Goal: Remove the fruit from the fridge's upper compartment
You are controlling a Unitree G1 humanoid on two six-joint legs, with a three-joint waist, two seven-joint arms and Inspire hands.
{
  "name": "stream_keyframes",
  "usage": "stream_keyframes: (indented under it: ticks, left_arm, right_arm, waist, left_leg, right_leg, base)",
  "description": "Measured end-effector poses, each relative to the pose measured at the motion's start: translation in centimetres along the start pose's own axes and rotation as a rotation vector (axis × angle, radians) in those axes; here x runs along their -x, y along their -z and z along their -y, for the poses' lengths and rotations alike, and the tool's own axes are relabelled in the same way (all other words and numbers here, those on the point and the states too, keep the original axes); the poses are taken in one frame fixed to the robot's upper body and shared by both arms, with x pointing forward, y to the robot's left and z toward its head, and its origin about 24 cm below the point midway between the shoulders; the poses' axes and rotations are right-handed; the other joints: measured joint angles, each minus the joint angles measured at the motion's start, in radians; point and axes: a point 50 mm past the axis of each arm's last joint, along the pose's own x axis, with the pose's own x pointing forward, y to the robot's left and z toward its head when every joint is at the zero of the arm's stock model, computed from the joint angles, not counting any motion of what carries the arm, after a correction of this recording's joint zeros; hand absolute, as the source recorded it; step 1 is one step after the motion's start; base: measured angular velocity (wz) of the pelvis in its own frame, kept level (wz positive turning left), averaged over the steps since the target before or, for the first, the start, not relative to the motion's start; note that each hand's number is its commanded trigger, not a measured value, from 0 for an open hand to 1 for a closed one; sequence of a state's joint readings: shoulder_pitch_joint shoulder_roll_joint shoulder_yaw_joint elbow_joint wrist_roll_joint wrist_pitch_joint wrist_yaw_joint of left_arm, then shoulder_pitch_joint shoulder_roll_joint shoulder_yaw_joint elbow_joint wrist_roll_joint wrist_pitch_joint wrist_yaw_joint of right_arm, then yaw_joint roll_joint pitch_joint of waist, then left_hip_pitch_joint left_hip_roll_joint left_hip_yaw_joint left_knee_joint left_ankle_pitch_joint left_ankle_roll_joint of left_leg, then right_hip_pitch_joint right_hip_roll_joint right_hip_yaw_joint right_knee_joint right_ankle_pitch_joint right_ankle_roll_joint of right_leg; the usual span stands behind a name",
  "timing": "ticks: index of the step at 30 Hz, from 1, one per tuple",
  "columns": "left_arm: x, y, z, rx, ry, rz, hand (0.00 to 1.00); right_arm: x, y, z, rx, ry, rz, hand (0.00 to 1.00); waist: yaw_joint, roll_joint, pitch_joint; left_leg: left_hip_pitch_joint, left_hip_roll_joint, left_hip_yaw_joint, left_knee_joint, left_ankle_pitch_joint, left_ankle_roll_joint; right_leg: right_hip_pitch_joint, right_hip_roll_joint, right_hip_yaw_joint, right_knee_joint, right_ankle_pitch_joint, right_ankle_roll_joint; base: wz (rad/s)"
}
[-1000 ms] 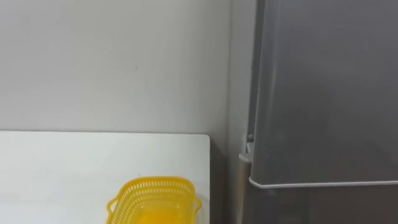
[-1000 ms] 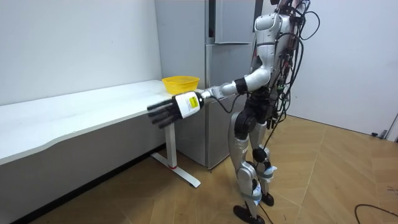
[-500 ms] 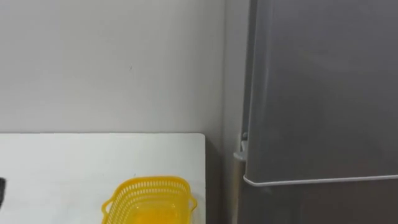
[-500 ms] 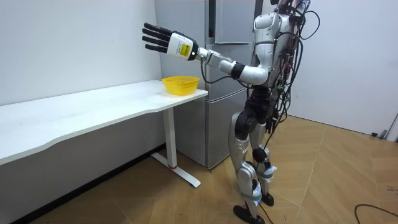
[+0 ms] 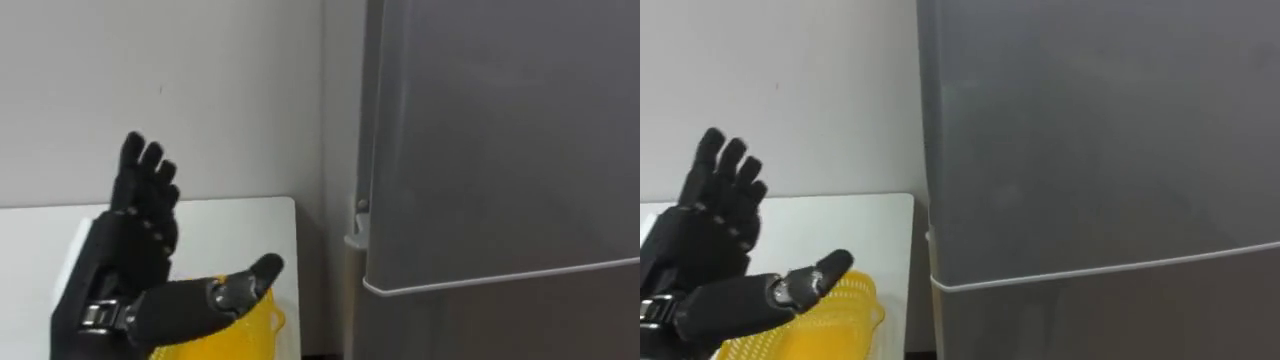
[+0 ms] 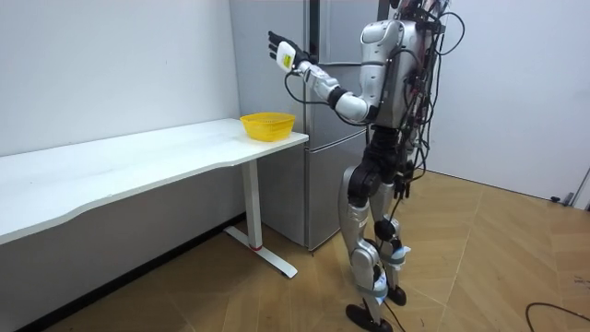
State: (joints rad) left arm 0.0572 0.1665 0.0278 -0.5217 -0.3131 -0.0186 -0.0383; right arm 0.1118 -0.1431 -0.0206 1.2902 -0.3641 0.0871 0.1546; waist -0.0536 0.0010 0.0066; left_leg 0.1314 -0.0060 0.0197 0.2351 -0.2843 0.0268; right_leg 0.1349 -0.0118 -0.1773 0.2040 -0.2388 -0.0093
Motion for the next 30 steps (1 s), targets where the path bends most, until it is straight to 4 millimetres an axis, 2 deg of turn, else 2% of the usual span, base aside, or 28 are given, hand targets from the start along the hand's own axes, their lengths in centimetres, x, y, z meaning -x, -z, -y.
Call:
stream_keyframes:
  ticks: [5,8,13,19,30]
  left_arm:
    - [-0.3,-0.2,0.5,0.002,0.097,0.008,0.00]
    - [-0.3,0.0,1.1,0.014,0.164,-0.009,0.00]
    - [-0.1,0.3,2.1,0.027,0.295,-0.029,0.00]
    - [0.1,0.6,3.3,0.048,0.414,-0.043,0.00]
    - [0.3,0.7,4.1,0.093,0.518,-0.062,0.00]
  right_arm:
    - [0.0,0.2,0.2,-0.001,0.004,-0.007,0.00]
    - [0.0,0.1,0.1,0.026,0.001,-0.012,0.00]
    - [0.0,0.3,0.1,0.035,-0.006,-0.030,0.00]
    - [0.1,0.6,0.6,0.036,0.006,-0.042,0.00]
    - [0.1,0.8,0.8,0.037,0.036,-0.056,0.00]
  waist:
    - [-0.004,0.013,-0.0057]
    - [-0.007,0.018,-0.0031]
    - [-0.017,0.022,-0.0029]
    - [-0.029,0.036,-0.0024]
    - [-0.043,0.039,-0.0034]
  left_leg:
    - [0.003,0.000,0.003,-0.001,0.000,0.000]
    - [0.003,0.000,0.008,-0.002,0.000,0.000]
    - [0.004,0.008,0.022,-0.001,0.001,0.001]
    - [0.000,0.010,0.034,-0.002,0.002,0.003]
    - [0.006,0.010,0.034,-0.013,0.011,0.003]
  right_leg:
    - [0.000,0.000,0.006,-0.001,0.003,0.001]
    - [0.005,0.000,0.005,-0.001,0.003,0.002]
    - [0.003,0.002,0.010,-0.001,0.008,0.001]
    - [-0.006,0.003,0.014,0.000,0.017,0.000]
    - [-0.005,0.001,0.025,0.000,0.018,0.001]
  base:
    - [-0.03]
    - [0.03]
    - [-0.03]
    - [-0.07]
    - [0.00]
